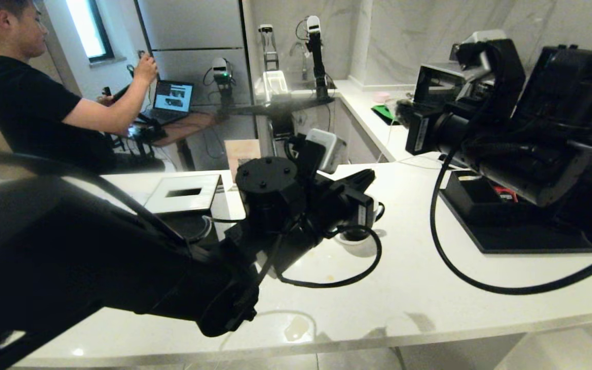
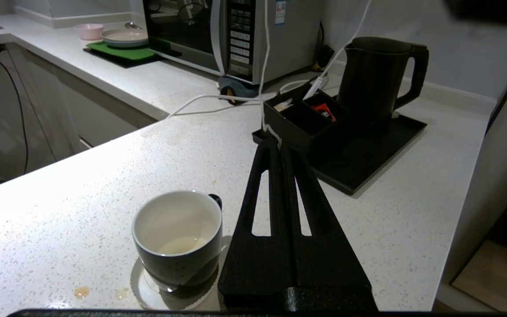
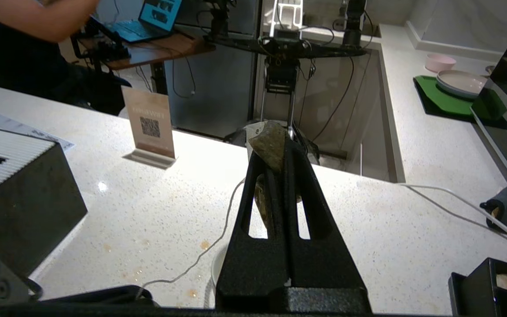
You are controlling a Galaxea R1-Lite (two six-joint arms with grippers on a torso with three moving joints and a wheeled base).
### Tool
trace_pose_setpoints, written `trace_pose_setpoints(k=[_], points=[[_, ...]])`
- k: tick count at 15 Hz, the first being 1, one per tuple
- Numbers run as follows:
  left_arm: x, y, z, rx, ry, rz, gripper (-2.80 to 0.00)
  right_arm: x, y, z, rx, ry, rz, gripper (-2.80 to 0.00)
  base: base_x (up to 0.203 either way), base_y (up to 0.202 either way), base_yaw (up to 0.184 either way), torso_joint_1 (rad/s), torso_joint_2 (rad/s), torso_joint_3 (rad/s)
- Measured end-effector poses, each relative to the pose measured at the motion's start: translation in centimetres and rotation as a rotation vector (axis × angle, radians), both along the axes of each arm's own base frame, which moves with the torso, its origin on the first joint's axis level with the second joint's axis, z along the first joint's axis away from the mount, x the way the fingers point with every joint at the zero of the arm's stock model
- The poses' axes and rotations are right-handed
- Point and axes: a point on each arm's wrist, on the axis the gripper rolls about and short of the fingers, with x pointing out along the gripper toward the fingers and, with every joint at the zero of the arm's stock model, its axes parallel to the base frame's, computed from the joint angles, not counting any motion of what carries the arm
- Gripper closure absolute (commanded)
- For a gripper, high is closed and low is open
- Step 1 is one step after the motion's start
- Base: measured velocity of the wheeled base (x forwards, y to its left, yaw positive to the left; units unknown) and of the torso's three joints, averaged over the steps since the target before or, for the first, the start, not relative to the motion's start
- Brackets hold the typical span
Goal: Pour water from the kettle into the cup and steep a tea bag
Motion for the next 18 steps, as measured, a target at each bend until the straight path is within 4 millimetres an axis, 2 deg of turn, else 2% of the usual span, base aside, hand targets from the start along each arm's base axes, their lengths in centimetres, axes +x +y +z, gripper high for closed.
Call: trace_pose_setpoints(k=[9, 14, 18], points=[[0.0, 0.1, 0.2, -0.005, -0.003, 0.004, 0.0, 0.2, 0.1, -3.0, -0.052, 0.087, -0.002, 0.0, 0.0, 0.0, 0.0, 0.0, 0.0, 0.0], [0.0, 0.1, 0.2, -0.004, -0.001, 0.003, 0.0, -0.3, -0.2, -4.2, -0.055, 0.095, -0.002, 0.0, 0.0, 0.0, 0.0, 0.0, 0.0, 0.0], [0.0, 0.1, 0.2, -0.004, -0.001, 0.003, 0.0, -0.5, -0.3, -4.4, -0.061, 0.104, -0.002, 0.0, 0.0, 0.0, 0.0, 0.0, 0.0, 0.0]])
